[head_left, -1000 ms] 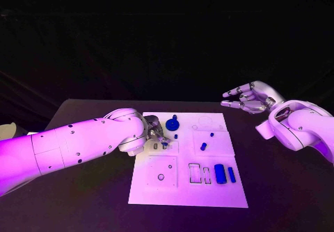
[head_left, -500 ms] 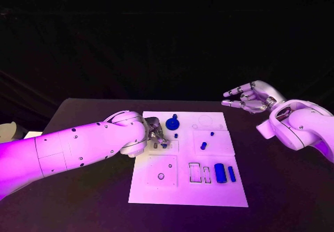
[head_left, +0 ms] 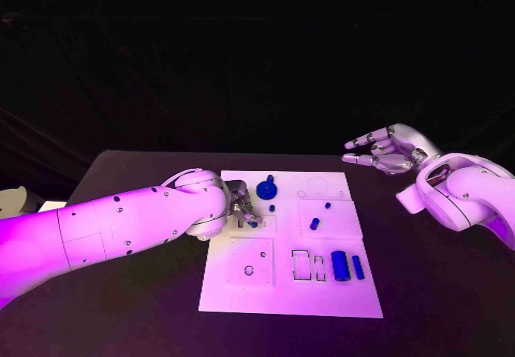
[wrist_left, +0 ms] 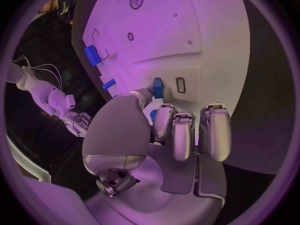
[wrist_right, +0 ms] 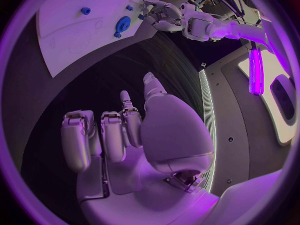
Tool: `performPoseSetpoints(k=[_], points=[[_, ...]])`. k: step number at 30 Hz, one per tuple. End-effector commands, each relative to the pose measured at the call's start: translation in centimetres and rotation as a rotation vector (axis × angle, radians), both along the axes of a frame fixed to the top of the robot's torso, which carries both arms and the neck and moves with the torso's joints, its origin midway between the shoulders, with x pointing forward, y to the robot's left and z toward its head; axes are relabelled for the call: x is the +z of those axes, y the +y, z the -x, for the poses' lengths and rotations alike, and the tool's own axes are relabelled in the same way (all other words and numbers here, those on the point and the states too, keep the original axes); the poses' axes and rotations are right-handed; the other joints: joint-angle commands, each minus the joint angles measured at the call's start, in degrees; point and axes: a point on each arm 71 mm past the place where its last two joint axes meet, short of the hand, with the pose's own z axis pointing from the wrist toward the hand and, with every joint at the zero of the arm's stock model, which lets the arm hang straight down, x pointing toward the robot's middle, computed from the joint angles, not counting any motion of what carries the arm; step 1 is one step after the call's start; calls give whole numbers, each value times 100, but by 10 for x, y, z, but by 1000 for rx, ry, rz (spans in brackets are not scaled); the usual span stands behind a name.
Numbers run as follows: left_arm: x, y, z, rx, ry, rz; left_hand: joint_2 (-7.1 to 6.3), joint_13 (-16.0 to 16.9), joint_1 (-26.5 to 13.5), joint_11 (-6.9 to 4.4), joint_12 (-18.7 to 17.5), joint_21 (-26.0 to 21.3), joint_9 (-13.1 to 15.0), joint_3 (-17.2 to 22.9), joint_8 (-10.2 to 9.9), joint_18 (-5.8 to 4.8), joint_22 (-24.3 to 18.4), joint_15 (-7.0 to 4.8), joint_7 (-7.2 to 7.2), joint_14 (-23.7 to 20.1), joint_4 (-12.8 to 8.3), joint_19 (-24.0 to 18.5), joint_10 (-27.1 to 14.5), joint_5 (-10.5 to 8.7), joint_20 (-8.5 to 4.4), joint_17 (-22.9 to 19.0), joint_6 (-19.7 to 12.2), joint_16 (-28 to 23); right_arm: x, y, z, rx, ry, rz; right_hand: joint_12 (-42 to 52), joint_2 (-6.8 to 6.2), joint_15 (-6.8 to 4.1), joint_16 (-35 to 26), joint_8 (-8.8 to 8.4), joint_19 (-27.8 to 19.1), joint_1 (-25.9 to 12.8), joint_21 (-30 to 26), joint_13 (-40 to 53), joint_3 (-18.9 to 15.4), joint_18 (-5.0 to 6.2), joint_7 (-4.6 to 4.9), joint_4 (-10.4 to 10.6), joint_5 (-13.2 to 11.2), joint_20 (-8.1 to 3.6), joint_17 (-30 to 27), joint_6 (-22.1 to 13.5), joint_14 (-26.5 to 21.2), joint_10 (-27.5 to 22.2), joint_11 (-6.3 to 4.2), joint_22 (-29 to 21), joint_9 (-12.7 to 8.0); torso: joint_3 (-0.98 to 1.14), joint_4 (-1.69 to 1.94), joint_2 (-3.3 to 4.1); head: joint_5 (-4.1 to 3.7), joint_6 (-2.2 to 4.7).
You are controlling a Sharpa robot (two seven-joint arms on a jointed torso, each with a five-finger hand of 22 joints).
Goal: Assemble the parts on the task board
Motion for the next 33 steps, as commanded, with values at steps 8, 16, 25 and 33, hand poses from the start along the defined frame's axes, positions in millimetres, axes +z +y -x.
performPoseSetpoints(k=[8, 16, 25, 33], points=[[-3, 0, 1, -29, 20, -40, 35, 26, -43, -6, 42, 34, 30, 561, 41, -89, 520, -12, -104, 594, -540, 140, 27, -13, -13, 1508, 128, 18, -1, 2, 1, 26, 5, -1, -20, 38, 13, -37, 11, 312, 2, -20, 1074, -29, 90, 10, -3, 33, 33, 962, -43, 479, 199, 16, 1007, 7, 1, -2, 1, 7, -22], [-4, 0, 2, -35, 27, -44, -43, 44, -143, -21, 64, 42, 69, 482, 87, -93, 539, -22, -125, 594, -544, 150, 40, -18, -22, 1508, 170, 18, -1, 3, 1, 29, 6, -1, -20, 38, 13, -37, 11, 312, 2, -20, 1074, -29, 90, 10, -3, 33, 33, 962, -43, 479, 199, 16, 1007, 7, 3, -2, 1, 7, -30], [-4, 1, 2, -38, 35, -49, -206, 59, -413, -57, 88, 52, 103, 185, 120, -99, 567, -53, -169, 594, -515, 163, 53, 31, -48, 1508, 254, 18, -1, 3, 1, 30, 8, -1, -25, 47, 13, -40, 14, 310, -1, -23, 1071, -36, 91, 9, 0, 37, 32, 959, -38, 478, 197, 15, 1003, 8, 4, -2, 3, 14, -40], [-5, 1, 1, -41, 40, -53, -220, 79, -579, -78, 112, 51, 119, -11, 142, -100, 575, -70, -195, 594, -458, 167, 69, 47, -65, 1508, 337, 18, -1, 3, 1, 31, 7, -2, -25, 47, 13, -40, 14, 310, -1, -23, 1071, -36, 91, 9, 0, 37, 32, 959, -38, 478, 197, 15, 1003, 8, 3, -3, 4, 17, -56]])
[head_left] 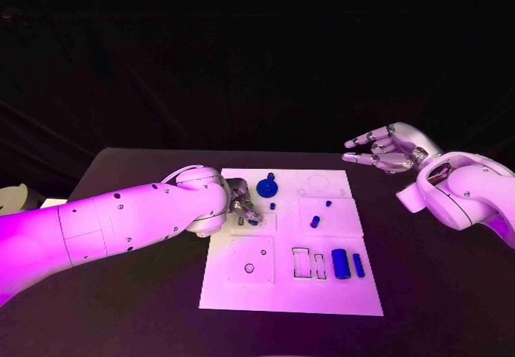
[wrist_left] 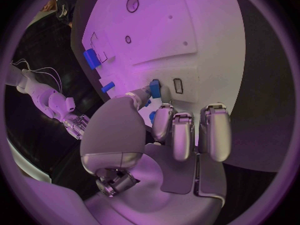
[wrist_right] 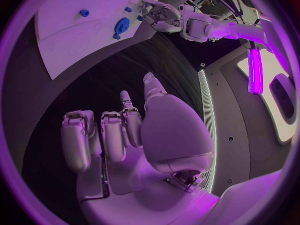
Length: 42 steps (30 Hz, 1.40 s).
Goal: Assemble the parts on the task board
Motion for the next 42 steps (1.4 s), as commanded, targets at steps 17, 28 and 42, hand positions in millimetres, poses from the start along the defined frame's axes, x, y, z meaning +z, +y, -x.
performPoseSetpoints(k=[17, 28, 42], points=[[-7, -2, 1, -30, 45, -42, 46, 142, -296, -77, 150, 88, 43, -284, 80, -125, 688, -60, -216, 594, 131, 231, 118, 40, -62, 1509, 359, 18, 0, 2, 2, 22, 0, -1, -62, 52, 12, -27, 14, 300, -8, -35, 1055, -46, 96, 9, 6, 44, 32, 949, -38, 476, 182, 15, 987, 9, -1, -4, -4, 6, -18], [-8, -3, -4, -25, 48, -49, 108, 170, -362, -87, 175, 96, 49, -338, 83, -129, 705, -70, -227, 594, 191, 240, 139, 45, -72, 1509, 381, 18, 0, 3, 3, 25, 1, -1, -76, 54, 12, -32, 13, 294, -15, -41, 1048, -54, 98, 9, 10, 46, 31, 941, -40, 474, 176, 15, 977, 9, -5, 1, -3, 1, -17], [-11, -6, -7, -35, 70, -72, 143, 215, -463, -94, 213, 111, 63, -453, 93, -136, 736, -77, -233, 594, 265, 255, 169, 36, -81, 1509, 413, 18, 0, 4, 4, 34, 5, -1, -81, 56, 11, -35, 13, 293, -28, -44, 1046, -70, 99, 9, 17, 48, 31, 937, -40, 473, 174, 15, 974, 10, -5, 2, -6, 7, -25]])
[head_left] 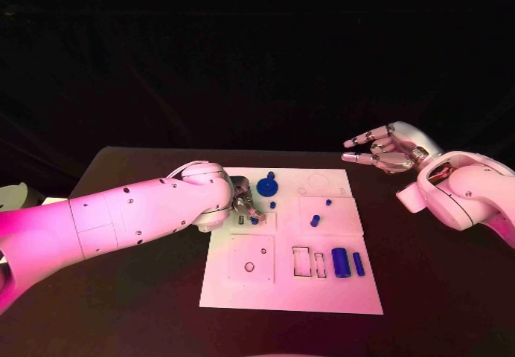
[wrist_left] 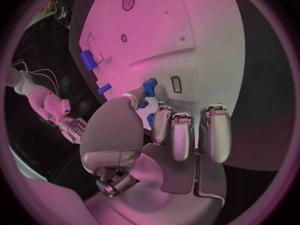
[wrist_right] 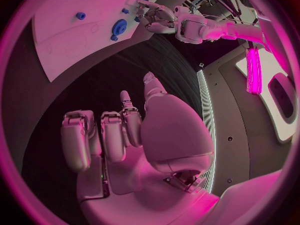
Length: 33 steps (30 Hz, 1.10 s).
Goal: Assemble the parts on the task board
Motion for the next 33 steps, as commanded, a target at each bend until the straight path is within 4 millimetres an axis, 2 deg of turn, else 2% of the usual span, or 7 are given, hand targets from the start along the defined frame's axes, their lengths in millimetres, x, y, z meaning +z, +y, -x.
performPoseSetpoints(k=[1, 17, 23, 30, 33], points=[[-9, 0, 3, -22, 44, -34, 30, 4, -51, -4, 34, 29, -4, -46, -16, -48, 740, -36, -13, 594, -2, 248, 38, 23, -32, 1506, -41, 18, 0, 2, 1, 19, 4, 3, -23, 55, 11, -36, 13, 293, -30, -23, 1044, -41, 99, 9, 18, 25, 30, 933, -40, 473, 173, 15, 973, 10, 1, 2, -2, 3, 0], [-10, 2, 2, -29, 61, -54, 8, 64, -237, -15, 82, 58, 43, -558, 24, -62, 805, -44, -29, 594, 146, 277, 82, 17, -40, 1506, 24, 18, -1, 2, 2, 27, 10, 4, -35, 62, 7, -50, 14, 286, -123, -38, 1032, -156, 103, 5, 76, 19, 26, 919, -39, 471, 170, 12, 954, 14, 0, 3, -2, 6, -13], [-11, 3, 2, -29, 62, -57, -25, 88, -358, -22, 100, 70, 64, -976, 35, -67, 833, -49, -35, 594, 283, 290, 98, 16, -45, 1506, 44, 18, -1, 2, 3, 27, 10, 4, -44, 64, 6, -61, 13, 282, -170, -46, 1025, -224, 105, 4, 108, -20, 24, 905, -40, 469, 167, 12, 945, 15, 2, 6, -1, 7, -6], [-10, 4, 1, -20, 54, -52, 34, 97, -488, -31, 103, 77, 78, -1507, 30, -71, 855, -58, -46, 594, 387, 300, 105, 15, -54, 1506, 48, 18, -1, 1, 3, 24, 10, 4, -48, 65, 6, -66, 13, 280, -192, -51, 1022, -261, 106, 4, 125, -45, 23, 899, -41, 468, 166, 12, 939, 16, -1, -1, -1, 15, 6], [-9, 5, 1, -16, 48, -46, 64, 96, -502, -33, 100, 77, 81, -1607, 29, -72, 857, -60, -48, 594, 390, 301, 105, 16, -56, 1506, 49, 18, -1, 1, 3, 23, 10, 5, -48, 65, 5, -68, 13, 279, -201, -53, 1021, -276, 107, 4, 132, -56, 23, 897, -41, 468, 166, 11, 936, 16, -3, -3, 2, 6, 11]])
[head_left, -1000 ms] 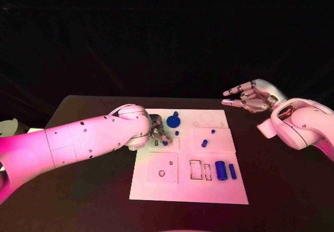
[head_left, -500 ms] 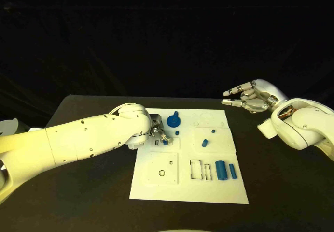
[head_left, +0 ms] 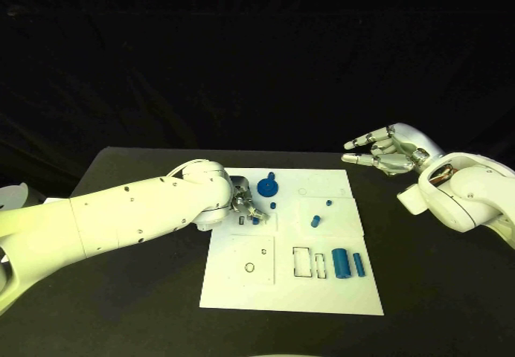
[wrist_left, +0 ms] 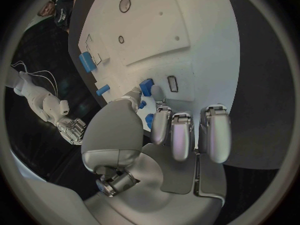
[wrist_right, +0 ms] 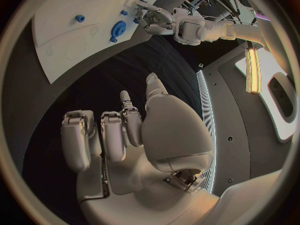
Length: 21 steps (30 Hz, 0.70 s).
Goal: Assemble the parts on the task board
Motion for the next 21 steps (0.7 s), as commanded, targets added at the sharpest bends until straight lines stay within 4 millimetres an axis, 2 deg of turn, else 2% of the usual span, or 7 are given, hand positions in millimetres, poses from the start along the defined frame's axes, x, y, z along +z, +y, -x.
performPoseSetpoints(k=[1, 7, 14, 19, 21], points=[[-8, 3, 4, -6, 35, -25, 24, 91, -38, -12, 35, 30, 11, -67, 1, -72, 857, -40, -11, 614, 1, 301, 44, 16, -57, 1508, 25, 18, -1, 1, 1, 14, 3, 3, -26, -7, 5, -23, 13, 279, -52, -30, 1022, -46, 107, 4, -2, -31, 23, 899, -41, 468, 166, 11, 938, 7, -5, -3, 7, -7, 6], [-5, 4, 5, 6, 17, -3, 84, 95, -74, -15, 37, 28, 16, -273, -1, -71, 856, -43, -14, 614, 9, 300, 48, 18, -60, 1508, 29, 18, -2, -1, 0, 10, 6, 5, -26, -7, 5, -23, 13, 279, -52, -30, 1022, -46, 107, 4, -2, -31, 23, 899, -41, 468, 166, 11, 938, 7, -3, 9, 0, -27, 6], [6, 5, 7, 43, 18, 88, 156, -19, -157, 3, -72, -40, 13, -685, -50, -46, 750, -42, 13, 614, 10, 251, -25, 21, -60, 1508, -65, 18, -4, -3, -1, 4, 10, 9, -45, -6, 5, -33, 13, 274, -56, -36, 1013, -53, 110, 4, 2, -36, 23, 883, -41, 464, 159, 11, 929, 7, -3, 5, -5, -28, 46], [22, 8, 6, 94, 47, 198, 185, -273, -42, 126, -304, -214, -146, -1023, -351, 15, 480, 42, 166, 614, 13, 124, -216, 37, 2, 1508, -438, 18, -7, -4, -3, -2, 16, 12, -45, -6, 5, -33, 13, 274, -56, -36, 1013, -53, 110, 4, 2, -36, 23, 883, -41, 464, 159, 11, 929, 7, 3, -2, -2, -14, 73], [30, 11, 4, 104, 52, 221, 204, -355, 67, 219, -374, -250, -320, -1153, -571, 25, 434, 120, 255, 614, 24, 104, -291, 46, 58, 1508, -584, 18, -9, -5, -3, -4, 20, 13, -48, -4, 5, -35, 13, 273, -62, -38, 1012, -60, 110, 4, 7, -39, 22, 881, -41, 464, 158, 11, 926, 7, 4, 1, 3, -14, 79]])
